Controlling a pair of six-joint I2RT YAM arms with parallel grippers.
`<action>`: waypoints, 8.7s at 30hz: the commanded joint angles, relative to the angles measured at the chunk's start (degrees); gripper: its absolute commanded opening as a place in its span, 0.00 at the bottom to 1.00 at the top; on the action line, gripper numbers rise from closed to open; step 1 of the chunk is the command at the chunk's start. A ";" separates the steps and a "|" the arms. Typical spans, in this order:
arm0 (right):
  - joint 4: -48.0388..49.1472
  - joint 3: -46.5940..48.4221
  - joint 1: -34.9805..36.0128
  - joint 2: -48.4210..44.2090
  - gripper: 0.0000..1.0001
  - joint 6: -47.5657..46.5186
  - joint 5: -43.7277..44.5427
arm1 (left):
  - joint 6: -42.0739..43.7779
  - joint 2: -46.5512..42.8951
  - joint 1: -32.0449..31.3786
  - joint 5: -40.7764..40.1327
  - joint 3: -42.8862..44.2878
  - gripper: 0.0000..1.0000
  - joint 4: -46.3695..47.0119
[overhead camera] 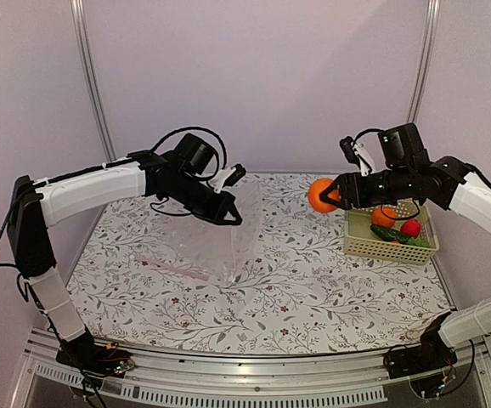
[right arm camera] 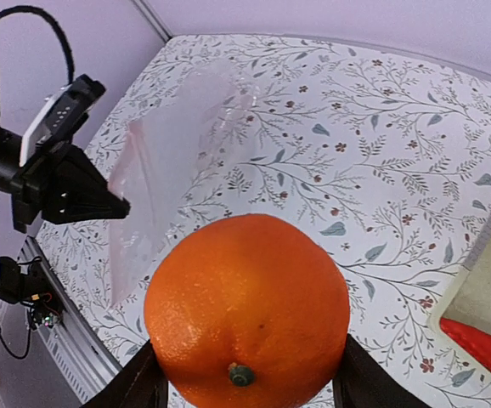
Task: Place the food in the zip-top bag and seal the zipper
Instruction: Place the fake fruit in the zipper food storage bag, then pick up the fake fruit from the bin, then place the fake fruit in the zipper food storage bag.
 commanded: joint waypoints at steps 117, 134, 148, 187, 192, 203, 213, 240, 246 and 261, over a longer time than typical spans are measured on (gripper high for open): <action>22.45 0.07 20.29 12.39 0.85 9.03 8.37 | 0.10 -6.04 0.82 2.36 -3.40 0.00 4.87; 0.50 -4.42 5.18 0.14 0.87 7.79 27.88 | 0.04 -6.25 0.91 1.80 -3.62 0.00 5.06; 0.08 -4.86 -10.82 10.28 0.90 5.08 28.56 | 0.48 -6.25 0.91 0.91 -3.54 0.00 4.70; 1.67 10.76 -26.70 41.91 0.97 -1.12 29.43 | 0.56 -5.29 0.91 1.32 -3.36 0.00 4.48; 1.65 11.21 -27.23 42.92 0.93 -1.37 28.25 | 0.57 -5.45 0.91 1.27 -3.36 0.00 4.46; 1.71 11.66 -27.39 43.39 0.82 -1.82 27.42 | 0.57 -5.38 0.91 1.26 -3.36 0.00 4.39; 2.48 8.96 -27.32 39.09 0.80 -1.61 27.85 | 0.65 -5.37 0.91 1.16 -3.30 0.00 4.39; -5.54 3.42 -10.64 4.44 0.75 -2.95 4.77 | 1.00 -6.76 0.91 4.27 -4.06 0.00 6.10; -2.62 4.92 -3.45 2.82 0.75 -0.99 -6.43 | 0.61 -6.75 0.91 5.17 -4.23 0.00 6.51; 6.13 11.35 11.53 11.37 0.75 -1.13 -21.72 | 1.22 -7.03 -0.38 8.66 -4.76 0.00 7.96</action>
